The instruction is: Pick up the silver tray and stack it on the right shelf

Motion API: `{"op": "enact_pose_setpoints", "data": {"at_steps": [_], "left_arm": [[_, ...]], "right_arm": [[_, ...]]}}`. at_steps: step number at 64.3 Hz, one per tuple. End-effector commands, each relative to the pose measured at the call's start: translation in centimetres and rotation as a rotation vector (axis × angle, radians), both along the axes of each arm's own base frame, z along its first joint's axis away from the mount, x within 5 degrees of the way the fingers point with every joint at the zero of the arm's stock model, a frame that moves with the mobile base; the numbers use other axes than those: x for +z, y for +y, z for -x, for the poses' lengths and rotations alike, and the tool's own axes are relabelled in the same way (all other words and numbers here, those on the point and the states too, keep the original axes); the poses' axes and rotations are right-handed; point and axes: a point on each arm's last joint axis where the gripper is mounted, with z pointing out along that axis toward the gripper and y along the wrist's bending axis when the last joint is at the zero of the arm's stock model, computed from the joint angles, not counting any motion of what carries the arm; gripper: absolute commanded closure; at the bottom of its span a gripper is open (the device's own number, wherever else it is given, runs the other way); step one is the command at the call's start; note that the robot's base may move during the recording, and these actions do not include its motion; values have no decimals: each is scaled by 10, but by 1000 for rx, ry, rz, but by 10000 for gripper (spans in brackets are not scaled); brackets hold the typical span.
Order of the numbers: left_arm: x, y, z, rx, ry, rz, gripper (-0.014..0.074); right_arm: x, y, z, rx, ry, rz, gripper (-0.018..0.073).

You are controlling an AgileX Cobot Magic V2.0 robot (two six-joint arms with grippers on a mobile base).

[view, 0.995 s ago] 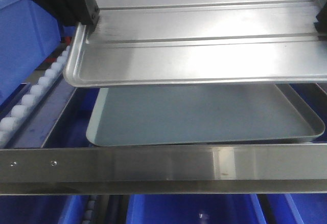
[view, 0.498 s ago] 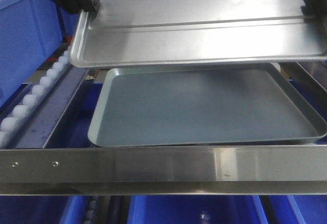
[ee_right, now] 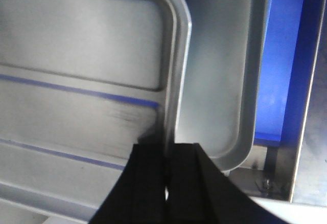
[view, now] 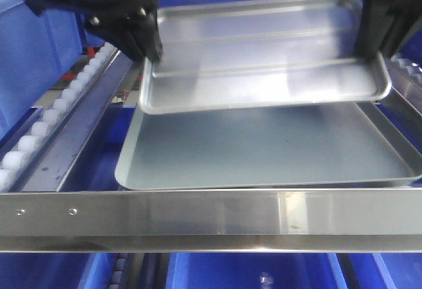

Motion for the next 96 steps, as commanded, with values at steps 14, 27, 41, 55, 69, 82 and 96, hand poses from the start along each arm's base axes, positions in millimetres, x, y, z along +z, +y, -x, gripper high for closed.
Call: {"op": "enact_pose_setpoints", "data": {"at_steps": [14, 27, 41, 55, 69, 82, 96], "left_arm": [[-16, -11, -31, -42, -61, -100, 696], [-33, -10, -42, -18, -20, -109, 696], [-37, -9, -47, -7, -7, -74, 694], [-37, -10, -47, -8, -5, -67, 687], [-38, -9, -46, 1, 8, -74, 374], [-36, -7, -46, 23, 28, -90, 89], [-5, -3, -40, 20, 80, -182, 92]], "right_arm": [[-19, -3, -36, 22, -75, 58, 494], [-30, 0, -45, 29, -79, 54, 489], [-32, 1, -48, 32, -90, 52, 456], [-32, 0, -48, 34, -92, 57, 111], [-32, 0, -48, 34, -91, 58, -13], [-31, 0, -48, 34, -93, 57, -13], [-4, -3, -35, 29, -166, 38, 4]]}}
